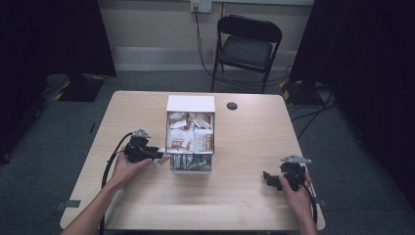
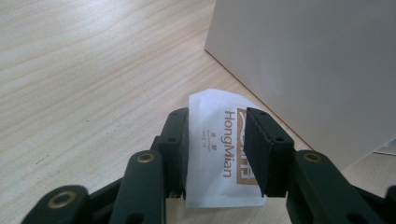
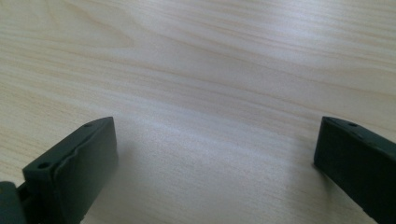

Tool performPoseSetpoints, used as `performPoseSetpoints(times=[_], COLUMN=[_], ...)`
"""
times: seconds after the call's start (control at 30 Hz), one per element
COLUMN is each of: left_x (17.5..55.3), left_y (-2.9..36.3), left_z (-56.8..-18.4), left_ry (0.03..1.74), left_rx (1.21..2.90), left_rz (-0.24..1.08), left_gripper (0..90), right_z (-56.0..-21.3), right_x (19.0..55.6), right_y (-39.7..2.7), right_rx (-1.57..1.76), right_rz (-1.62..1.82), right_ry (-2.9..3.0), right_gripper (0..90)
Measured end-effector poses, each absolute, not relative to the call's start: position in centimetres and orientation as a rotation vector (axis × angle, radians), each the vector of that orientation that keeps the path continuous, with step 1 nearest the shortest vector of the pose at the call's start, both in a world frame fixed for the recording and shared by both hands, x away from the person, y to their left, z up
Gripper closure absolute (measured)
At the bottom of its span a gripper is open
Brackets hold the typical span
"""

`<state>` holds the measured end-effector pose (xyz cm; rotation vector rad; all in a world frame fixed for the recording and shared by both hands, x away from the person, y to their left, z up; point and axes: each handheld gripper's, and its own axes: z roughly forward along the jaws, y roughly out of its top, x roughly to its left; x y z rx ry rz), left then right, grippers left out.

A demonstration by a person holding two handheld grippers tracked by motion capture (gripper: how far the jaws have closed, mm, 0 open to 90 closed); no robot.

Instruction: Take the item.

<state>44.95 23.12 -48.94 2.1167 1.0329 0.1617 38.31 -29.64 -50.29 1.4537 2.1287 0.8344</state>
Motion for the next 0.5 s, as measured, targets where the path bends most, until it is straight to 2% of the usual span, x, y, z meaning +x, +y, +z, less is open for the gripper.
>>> performPoseSetpoints(times=[0.1, 0.33, 0.5], left_x=[44.9, 44.8, 44.6], left_y=[23.3, 24.0, 24.7], left_z=[-48.7, -47.7, -46.9], left_ry=[1.032, 1.068, 1.077], left_rx=[2.097, 2.06, 2.031], left_rz=[0.161, 0.161, 0.208], left_gripper=[55.8, 33.2, 29.4], right_z=[-50.3, -50.3, -50.3], right_x=[38.3, 38.3, 38.3], right_y=[-29.6, -29.6, -29.6], right_rx=[1.454, 1.454, 1.454], right_rz=[0.834, 0.834, 0.834], right_ry=[2.129, 2.129, 2.129], right_gripper=[0.0, 0.0, 0.0])
